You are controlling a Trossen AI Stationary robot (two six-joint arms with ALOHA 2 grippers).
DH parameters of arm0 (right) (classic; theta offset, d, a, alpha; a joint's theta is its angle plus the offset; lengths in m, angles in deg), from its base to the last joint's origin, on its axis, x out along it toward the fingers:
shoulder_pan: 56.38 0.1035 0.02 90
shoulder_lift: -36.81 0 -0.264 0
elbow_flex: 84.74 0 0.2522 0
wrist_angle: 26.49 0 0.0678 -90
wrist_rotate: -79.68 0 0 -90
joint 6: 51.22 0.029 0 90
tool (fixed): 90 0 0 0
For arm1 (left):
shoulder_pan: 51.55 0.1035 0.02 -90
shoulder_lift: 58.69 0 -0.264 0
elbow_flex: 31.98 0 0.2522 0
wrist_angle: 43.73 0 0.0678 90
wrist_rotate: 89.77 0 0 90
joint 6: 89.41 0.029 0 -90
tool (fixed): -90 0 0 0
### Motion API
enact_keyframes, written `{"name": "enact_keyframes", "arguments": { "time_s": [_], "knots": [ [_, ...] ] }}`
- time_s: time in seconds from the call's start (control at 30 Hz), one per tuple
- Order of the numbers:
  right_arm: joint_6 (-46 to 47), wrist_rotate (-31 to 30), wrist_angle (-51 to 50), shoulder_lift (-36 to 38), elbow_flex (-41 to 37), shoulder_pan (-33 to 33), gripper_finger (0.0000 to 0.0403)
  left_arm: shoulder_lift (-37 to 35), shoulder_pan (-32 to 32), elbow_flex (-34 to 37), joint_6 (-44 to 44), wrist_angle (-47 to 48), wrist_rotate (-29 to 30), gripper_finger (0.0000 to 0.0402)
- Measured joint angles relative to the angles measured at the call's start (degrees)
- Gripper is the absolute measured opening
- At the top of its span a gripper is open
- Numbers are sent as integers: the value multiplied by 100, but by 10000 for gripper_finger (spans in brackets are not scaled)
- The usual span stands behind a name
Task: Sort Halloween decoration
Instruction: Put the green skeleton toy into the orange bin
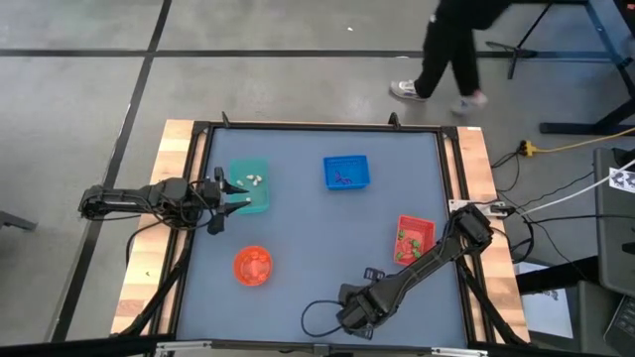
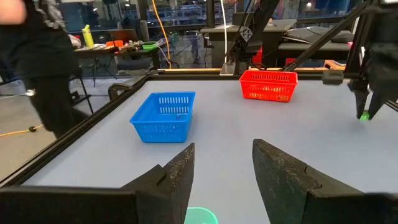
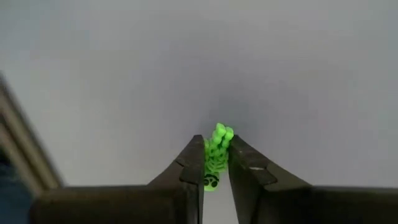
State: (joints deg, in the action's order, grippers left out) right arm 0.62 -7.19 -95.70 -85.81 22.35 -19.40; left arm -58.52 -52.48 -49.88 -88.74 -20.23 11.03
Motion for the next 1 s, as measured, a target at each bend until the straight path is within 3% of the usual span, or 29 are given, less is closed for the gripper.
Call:
{"name": "enact_keyframes", "arguments": {
  "time_s": [0.53, 0.77, 1.0],
  "knots": [
    [-728, 47, -2759, 28, 1394, -325, 47, 0, 0, 0, 0, 0, 0, 148],
    [-1041, -102, -3455, 169, 1544, -369, 47, 0, 0, 0, 0, -2, -1, 148],
    [-1423, -502, -3458, 667, 1304, -376, 47, 0, 0, 0, -1, -1, -2, 148]
  ]
}}
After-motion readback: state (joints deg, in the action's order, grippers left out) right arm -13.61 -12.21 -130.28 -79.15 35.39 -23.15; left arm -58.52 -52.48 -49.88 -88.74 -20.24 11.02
